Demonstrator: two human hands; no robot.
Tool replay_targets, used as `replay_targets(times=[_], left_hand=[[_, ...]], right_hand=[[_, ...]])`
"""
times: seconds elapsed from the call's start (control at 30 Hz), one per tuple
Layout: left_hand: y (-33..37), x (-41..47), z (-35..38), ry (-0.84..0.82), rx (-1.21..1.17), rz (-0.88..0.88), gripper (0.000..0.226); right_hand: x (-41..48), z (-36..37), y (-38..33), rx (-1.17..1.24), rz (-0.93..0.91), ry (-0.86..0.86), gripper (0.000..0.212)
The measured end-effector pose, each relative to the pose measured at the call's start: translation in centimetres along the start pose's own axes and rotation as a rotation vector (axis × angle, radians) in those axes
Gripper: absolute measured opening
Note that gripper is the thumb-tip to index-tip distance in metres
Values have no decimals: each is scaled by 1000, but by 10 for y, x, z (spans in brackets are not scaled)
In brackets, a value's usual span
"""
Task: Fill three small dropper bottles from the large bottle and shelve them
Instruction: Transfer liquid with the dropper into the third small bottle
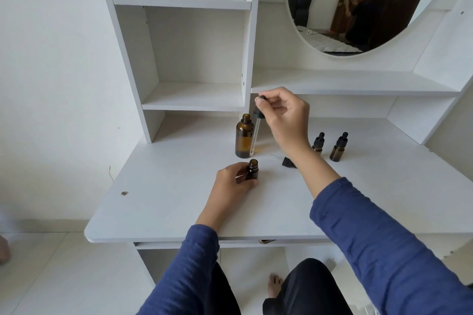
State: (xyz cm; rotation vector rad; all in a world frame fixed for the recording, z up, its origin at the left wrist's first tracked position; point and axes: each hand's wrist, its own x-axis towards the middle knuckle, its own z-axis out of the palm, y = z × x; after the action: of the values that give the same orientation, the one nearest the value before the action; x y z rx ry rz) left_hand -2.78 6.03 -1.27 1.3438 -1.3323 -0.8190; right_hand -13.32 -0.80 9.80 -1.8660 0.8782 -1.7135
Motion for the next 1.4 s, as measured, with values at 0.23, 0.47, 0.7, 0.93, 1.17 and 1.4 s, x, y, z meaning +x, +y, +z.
replay_targets(times=[0.23,0.47,0.7,0.93,1.17,1.4], left_hand=[[-1,1,-1,-3,-12,-17,23],[-1,1,-1,4,2,-18,22],[-1,1,-1,10,3,-19,23],[-2,2,-1,7,5,-28,24],[-1,1,-1,7,15,-20,25],[-2,2,-2,5,11,-21,27]], right_hand=[[35,6,-12,35,-62,153,11],[42,16,-5,51,-69,156,13],[38,24,6,41,-42,107,12],[31,34,29,-61,93,-38,15],[20,35,44,-124,194,-150,15],[16,22,39,-118,202,-208,19]])
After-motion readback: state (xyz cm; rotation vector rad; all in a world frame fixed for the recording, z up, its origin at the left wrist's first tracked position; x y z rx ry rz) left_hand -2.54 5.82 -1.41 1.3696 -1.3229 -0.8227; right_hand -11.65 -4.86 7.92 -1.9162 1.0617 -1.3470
